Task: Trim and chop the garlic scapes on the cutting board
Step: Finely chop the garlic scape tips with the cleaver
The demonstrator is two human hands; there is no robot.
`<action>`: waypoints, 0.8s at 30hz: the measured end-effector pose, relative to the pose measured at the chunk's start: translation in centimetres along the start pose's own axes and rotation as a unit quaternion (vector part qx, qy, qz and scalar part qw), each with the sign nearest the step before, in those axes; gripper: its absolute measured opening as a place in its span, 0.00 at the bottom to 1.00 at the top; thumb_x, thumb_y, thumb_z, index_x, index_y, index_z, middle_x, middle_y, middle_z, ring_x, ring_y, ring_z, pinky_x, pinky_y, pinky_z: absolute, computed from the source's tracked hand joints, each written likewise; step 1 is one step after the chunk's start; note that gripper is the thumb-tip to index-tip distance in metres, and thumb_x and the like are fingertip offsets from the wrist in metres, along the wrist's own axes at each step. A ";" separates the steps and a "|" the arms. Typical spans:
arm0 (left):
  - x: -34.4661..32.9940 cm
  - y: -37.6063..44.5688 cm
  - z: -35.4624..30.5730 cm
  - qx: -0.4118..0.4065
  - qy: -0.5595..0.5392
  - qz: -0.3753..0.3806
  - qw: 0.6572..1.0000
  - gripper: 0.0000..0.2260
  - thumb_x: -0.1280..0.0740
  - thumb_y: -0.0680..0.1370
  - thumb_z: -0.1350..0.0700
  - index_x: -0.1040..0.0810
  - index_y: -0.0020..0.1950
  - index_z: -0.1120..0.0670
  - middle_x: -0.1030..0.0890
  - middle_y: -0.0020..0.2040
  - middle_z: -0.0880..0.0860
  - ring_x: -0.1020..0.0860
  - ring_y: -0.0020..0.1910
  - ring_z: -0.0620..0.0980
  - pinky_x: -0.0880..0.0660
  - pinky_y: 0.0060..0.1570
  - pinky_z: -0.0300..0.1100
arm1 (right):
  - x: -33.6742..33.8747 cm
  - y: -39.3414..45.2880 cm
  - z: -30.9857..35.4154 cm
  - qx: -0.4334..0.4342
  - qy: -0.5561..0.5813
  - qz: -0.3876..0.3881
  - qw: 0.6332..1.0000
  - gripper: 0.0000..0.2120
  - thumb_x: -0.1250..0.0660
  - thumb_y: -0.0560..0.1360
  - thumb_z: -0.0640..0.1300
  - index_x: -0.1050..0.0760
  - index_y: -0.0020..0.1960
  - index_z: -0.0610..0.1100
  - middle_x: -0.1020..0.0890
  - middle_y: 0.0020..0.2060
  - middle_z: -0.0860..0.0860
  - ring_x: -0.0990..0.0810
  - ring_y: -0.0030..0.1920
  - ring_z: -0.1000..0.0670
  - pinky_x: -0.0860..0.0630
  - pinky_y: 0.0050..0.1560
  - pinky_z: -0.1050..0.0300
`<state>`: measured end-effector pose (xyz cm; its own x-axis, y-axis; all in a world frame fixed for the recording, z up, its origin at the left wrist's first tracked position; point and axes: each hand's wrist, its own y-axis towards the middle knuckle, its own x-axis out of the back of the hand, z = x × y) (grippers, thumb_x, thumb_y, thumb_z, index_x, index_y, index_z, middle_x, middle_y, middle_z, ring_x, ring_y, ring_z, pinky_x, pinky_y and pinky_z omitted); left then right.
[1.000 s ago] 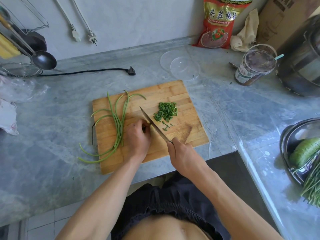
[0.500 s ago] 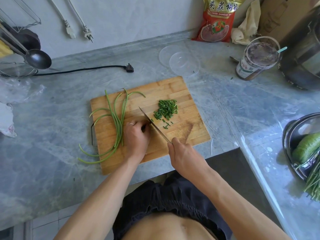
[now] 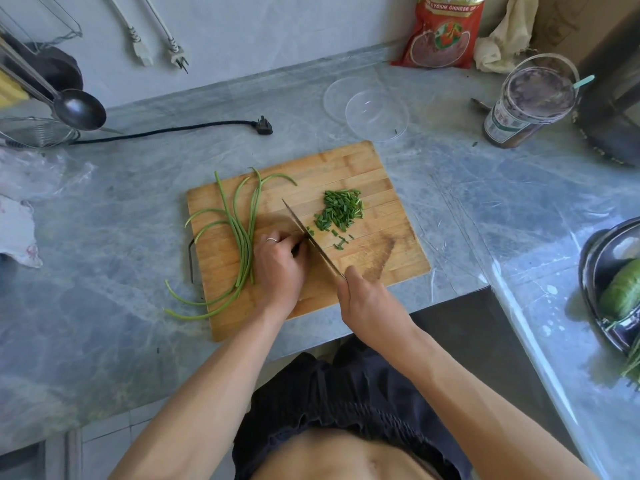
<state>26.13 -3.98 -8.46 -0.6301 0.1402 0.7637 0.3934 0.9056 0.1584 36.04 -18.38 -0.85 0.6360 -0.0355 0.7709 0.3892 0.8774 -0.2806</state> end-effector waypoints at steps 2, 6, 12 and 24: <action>0.1 -0.2 -0.1 0.004 -0.002 0.002 1.000 0.08 0.33 0.77 0.54 0.14 0.50 0.51 0.20 0.40 0.54 0.24 0.41 0.56 0.28 0.42 0.51 | -0.2 0.9 0.6 0.003 -0.017 0.010 1.000 0.17 0.58 0.82 0.55 0.39 0.46 0.45 0.33 0.30 0.50 0.37 0.24 0.48 0.44 0.25 0.58; 0.3 -0.3 -0.3 0.012 -0.008 0.002 1.000 0.11 0.35 0.77 0.54 0.14 0.52 0.50 0.20 0.42 0.53 0.24 0.42 0.56 0.27 0.44 0.51 | 0.1 -0.2 0.2 -0.014 -0.026 0.007 1.000 0.27 0.70 0.78 0.62 0.40 0.45 0.45 0.31 0.33 0.47 0.38 0.24 0.48 0.45 0.25 0.58; 0.3 -0.3 -0.1 0.010 -0.005 0.001 1.000 0.08 0.32 0.76 0.56 0.14 0.48 0.50 0.21 0.38 0.52 0.25 0.39 0.56 0.29 0.41 0.49 | 0.1 1.4 1.8 0.001 -0.010 0.008 1.000 0.13 0.51 0.84 0.51 0.38 0.46 0.43 0.30 0.30 0.46 0.36 0.24 0.46 0.41 0.26 0.53; 0.3 -0.7 -0.3 0.018 -0.016 -0.009 1.000 0.10 0.34 0.77 0.55 0.14 0.51 0.49 0.22 0.40 0.53 0.26 0.41 0.57 0.27 0.43 0.52 | 0.5 0.5 1.3 -0.038 0.020 0.025 0.999 0.16 0.51 0.83 0.54 0.36 0.47 0.43 0.26 0.32 0.44 0.29 0.28 0.42 0.36 0.27 0.54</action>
<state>25.90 -4.70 -8.14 -0.6585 0.1361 0.7402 0.3576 0.9220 0.1487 35.67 -17.39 0.10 0.6808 -0.0133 0.7324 0.4053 0.8397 -0.3615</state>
